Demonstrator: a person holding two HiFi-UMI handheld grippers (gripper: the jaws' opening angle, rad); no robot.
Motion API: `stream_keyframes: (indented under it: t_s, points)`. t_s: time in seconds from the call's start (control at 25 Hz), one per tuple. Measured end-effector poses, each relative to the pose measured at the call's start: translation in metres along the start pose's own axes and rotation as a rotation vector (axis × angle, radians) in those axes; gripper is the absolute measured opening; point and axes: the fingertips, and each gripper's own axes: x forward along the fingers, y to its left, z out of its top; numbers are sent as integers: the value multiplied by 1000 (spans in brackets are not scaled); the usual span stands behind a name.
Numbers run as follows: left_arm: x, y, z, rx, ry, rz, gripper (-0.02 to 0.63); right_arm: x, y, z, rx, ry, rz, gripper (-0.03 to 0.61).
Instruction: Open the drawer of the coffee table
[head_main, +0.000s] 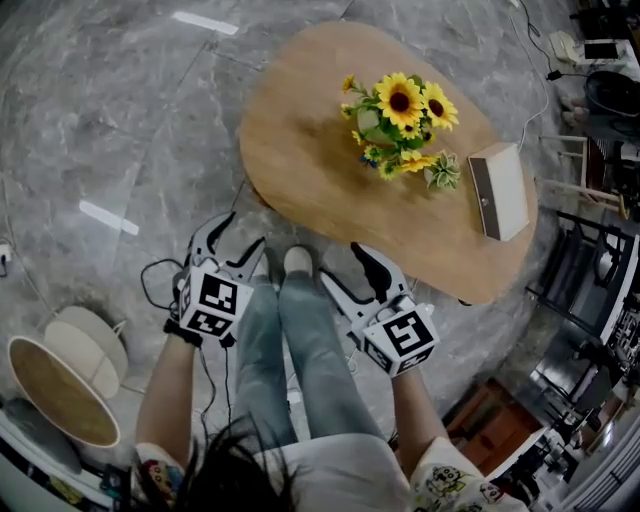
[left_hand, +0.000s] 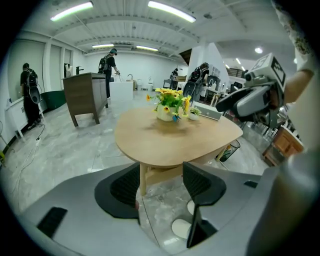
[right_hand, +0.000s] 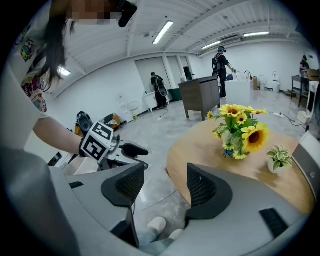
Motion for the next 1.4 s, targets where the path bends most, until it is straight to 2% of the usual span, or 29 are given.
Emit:
stream_keyframes:
  t_s: [0.32,0.76,1.04,1.12,1.4]
  points:
    - [54,0,-27,95,64,-66,245,40,-10,-31,-31,64,29,233]
    - [101,16,-62,229,179,-75,245,70,-1,-59,-109,136,70,233]
    - [127,15,-60,375,195,-120,244,66,4,-62,-81,129,70,233]
    - [134,13,-57,422,189,-136,224,64,3,-63,-69,129,69,233]
    - [139,14,-59,503,195,-244,183,66,-5,-63,-33,135,66,233]
